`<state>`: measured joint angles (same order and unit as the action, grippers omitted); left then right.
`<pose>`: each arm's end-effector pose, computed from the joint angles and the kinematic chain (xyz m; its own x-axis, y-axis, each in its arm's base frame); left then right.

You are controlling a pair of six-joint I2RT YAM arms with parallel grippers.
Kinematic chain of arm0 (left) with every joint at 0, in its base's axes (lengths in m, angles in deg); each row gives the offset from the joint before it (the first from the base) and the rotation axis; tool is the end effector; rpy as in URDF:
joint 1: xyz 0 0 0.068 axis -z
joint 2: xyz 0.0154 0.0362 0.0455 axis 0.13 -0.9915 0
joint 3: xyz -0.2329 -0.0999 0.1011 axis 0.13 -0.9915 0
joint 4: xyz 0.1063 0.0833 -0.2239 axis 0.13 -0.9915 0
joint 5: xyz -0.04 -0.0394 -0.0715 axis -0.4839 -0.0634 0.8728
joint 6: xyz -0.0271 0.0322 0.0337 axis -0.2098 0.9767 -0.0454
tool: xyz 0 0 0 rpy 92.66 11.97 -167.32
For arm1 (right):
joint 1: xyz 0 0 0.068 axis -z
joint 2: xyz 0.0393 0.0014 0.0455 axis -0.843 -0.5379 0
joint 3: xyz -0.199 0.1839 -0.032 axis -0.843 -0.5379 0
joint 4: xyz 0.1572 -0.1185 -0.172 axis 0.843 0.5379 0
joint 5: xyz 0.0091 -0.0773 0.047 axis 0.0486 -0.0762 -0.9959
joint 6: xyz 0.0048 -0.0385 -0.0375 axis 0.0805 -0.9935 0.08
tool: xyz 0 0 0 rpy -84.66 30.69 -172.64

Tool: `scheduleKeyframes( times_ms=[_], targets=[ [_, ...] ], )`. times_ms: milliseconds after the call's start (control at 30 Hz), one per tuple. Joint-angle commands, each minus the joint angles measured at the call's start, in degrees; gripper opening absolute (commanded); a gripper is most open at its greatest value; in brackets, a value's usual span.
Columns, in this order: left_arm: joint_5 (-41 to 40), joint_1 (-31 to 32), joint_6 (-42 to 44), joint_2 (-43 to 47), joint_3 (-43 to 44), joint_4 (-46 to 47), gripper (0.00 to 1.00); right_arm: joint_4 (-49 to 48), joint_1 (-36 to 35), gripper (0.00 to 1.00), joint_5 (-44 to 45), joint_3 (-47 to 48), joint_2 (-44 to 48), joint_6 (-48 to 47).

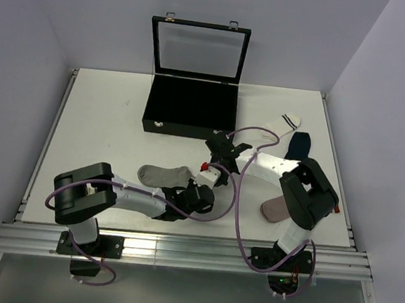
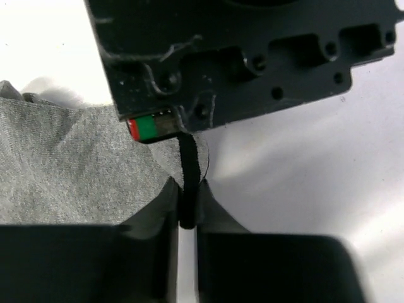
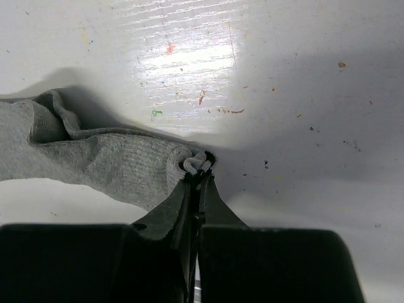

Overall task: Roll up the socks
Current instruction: Roll the sock at the center of the board.

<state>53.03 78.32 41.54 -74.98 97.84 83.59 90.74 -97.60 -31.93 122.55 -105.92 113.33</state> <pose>0.1236 -0.2991 0.1413 -0.5501 0.2344 -0.8015 0.4626 0.8846 -0.0588 0.2480 0.2123 0.1600 -0.9622 0.2126 -0.1702 0.1491 0.9343 0.3237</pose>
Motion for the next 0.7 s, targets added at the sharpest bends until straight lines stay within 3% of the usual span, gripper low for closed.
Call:
scheduleKeyframes(
  times_ms=[0,33,200,433,667],
  targets=[
    [1.05,0.69,-1.89,-1.56,1.76,-1.74,0.05,0.65,-0.55,0.0,-0.62,-0.37,-1.42,-0.02],
    [1.4,0.69,-2.93,-1.3,1.15,-1.83,0.01,-0.92,-0.55,0.0,-0.89,-0.99,-0.98,0.5],
    [6.49,-0.01,-6.97,1.42,-2.63,0.19,0.0,-10.22,-0.47,0.04,-3.0,-6.61,4.38,1.82],
    [21.05,-8.42,-15.24,7.22,-13.77,8.88,0.01,-22.19,-0.38,0.26,-1.24,-15.05,14.83,4.72],
    [35.67,-17.49,-23.68,9.43,-23.54,23.29,0.0,-34.15,-0.38,0.46,0.34,-24.8,22.23,6.22]
  ],
)
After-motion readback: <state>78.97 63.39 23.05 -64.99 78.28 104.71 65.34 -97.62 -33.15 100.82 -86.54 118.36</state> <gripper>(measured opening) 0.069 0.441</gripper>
